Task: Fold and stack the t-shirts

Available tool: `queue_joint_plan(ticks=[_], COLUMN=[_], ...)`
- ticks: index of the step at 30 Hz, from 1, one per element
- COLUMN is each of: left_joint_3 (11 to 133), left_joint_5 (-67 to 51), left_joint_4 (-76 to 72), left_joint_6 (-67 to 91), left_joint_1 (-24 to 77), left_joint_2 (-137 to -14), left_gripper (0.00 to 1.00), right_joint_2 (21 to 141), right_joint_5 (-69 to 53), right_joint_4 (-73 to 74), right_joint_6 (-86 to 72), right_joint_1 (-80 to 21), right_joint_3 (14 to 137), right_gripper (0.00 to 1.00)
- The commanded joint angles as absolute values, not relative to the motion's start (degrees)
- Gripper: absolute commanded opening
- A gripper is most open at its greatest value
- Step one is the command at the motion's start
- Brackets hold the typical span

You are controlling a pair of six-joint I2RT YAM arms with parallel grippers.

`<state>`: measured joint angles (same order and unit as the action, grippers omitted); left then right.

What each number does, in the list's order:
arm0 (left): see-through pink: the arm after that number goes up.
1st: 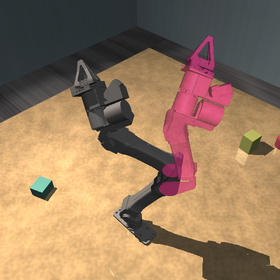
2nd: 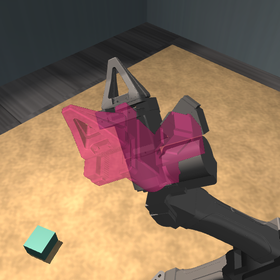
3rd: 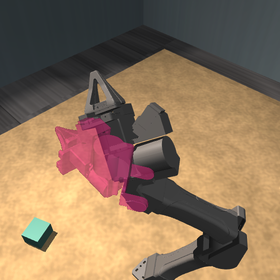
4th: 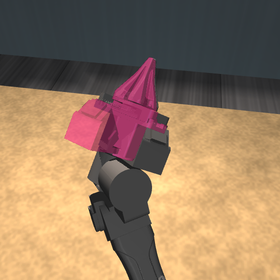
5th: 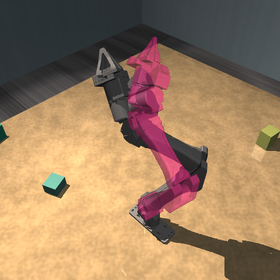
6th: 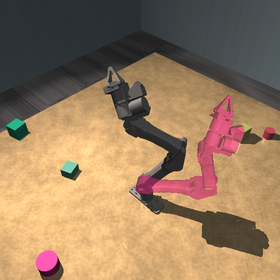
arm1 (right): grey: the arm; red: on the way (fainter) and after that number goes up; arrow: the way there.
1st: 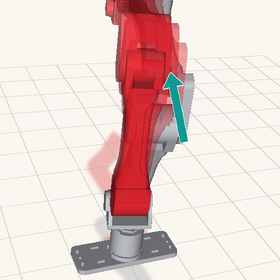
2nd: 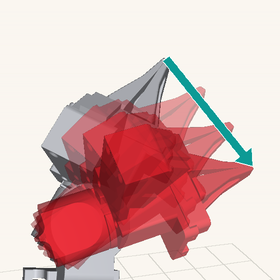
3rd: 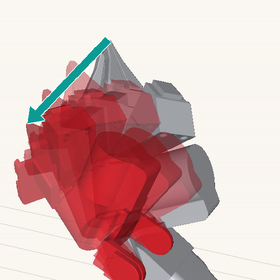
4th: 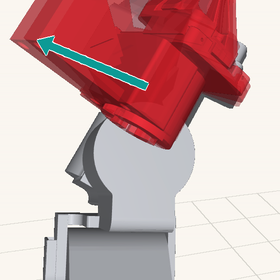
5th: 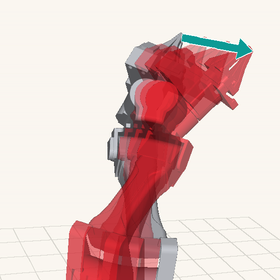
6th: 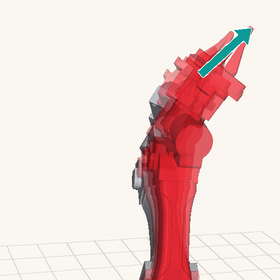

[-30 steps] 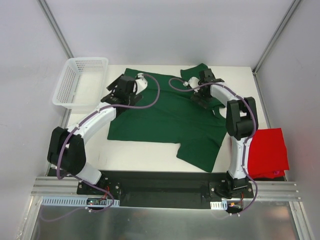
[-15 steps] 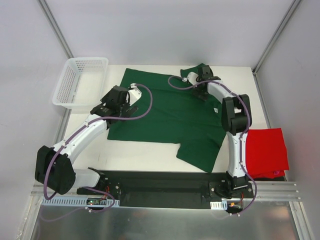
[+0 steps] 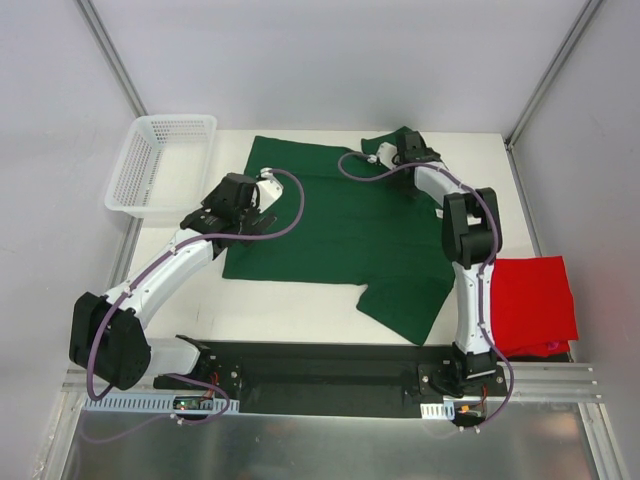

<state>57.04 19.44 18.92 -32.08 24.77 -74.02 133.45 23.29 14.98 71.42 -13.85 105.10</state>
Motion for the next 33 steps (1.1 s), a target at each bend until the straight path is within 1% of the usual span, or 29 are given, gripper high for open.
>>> queue_joint_plan(ticks=[1,5,13,16,20,27,33], left_joint_3=[57.3,57.4,56.5,55.7,55.3,55.8,55.7], left_joint_5=[17.7,17.0,16.3,16.0,15.4,15.2,14.7], left_joint_4=[19.4,19.6,20.5,20.7,20.9,21.3,21.7], left_joint_6=[-31.1,-31.1,-31.2,-31.4,-31.2,-31.0,-30.3], left_joint_1=[25.0,25.1,25.2,25.2,25.3,25.3,25.4], left_joint_2=[-72.5,-72.9,-72.5,-72.5,-72.3,-72.8,-72.7], left_gripper=[0.99,0.99,0.99,0.99,0.99,0.99,0.99], right_joint_2=[124.1,123.3,129.7,132.4,136.3,138.3,142.2], right_joint_5=[22.7,24.1,26.1,26.3,24.9,20.7,22.1], right_joint_4=[14.0,13.4,15.5,15.6,15.9,18.8,19.2], right_joint_6=[67.7,67.4,66.1,66.4,65.9,63.6,65.2], right_joint_1=[-12.7,-11.4,-7.5,-6.9,-6.0,-5.9,-5.9], right_joint_3=[101.3,101.5,110.7,112.0,113.8,115.0,117.8], right_gripper=[0.96,0.96,0.96,0.96,0.96,0.96,0.96])
